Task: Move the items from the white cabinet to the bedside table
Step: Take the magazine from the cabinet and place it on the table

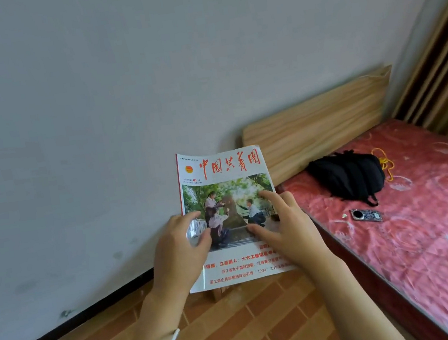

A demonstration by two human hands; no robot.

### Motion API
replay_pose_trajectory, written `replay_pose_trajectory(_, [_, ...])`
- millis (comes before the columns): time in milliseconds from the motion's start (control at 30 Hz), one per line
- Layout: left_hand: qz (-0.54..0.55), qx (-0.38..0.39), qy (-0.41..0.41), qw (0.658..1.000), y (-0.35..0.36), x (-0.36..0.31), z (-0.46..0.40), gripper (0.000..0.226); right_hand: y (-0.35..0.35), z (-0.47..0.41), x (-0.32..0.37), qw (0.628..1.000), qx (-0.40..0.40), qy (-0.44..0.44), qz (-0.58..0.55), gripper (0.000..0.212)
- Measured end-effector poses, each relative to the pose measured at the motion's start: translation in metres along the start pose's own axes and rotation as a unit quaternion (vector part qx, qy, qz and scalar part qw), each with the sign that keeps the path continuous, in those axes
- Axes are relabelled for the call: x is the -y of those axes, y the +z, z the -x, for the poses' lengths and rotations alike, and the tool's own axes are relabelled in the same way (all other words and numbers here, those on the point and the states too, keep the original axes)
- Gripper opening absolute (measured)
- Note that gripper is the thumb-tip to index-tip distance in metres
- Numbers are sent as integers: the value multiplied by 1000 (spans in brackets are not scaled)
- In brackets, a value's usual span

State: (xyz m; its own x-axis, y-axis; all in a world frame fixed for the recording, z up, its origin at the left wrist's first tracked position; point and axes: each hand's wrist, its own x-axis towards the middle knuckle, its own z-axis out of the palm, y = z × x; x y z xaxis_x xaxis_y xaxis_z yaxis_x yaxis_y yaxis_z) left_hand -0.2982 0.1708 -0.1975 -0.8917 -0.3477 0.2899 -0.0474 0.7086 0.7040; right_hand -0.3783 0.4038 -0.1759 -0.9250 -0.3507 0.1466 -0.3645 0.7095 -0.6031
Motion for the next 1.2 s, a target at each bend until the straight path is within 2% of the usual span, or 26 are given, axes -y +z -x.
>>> replay_pose_trajectory(267, [28,-11,-44,999,-19,61,-42,40,42,-70,38,998,53,-9,10,75])
replay_pose_trajectory(500, [39,-7,-80,996,-14,99,-82,38,84,-130,35,995,94,-13,1,75])
replay_pose_trajectory(833, [15,23,-113,993,43,125,-182,36,114,-255,-20,989,141,11,-42,74])
replay_pose_trajectory(1200, [-20,95,-189,977,155,188,-257,38,181,-354,-118,974,215,66,-33,76])
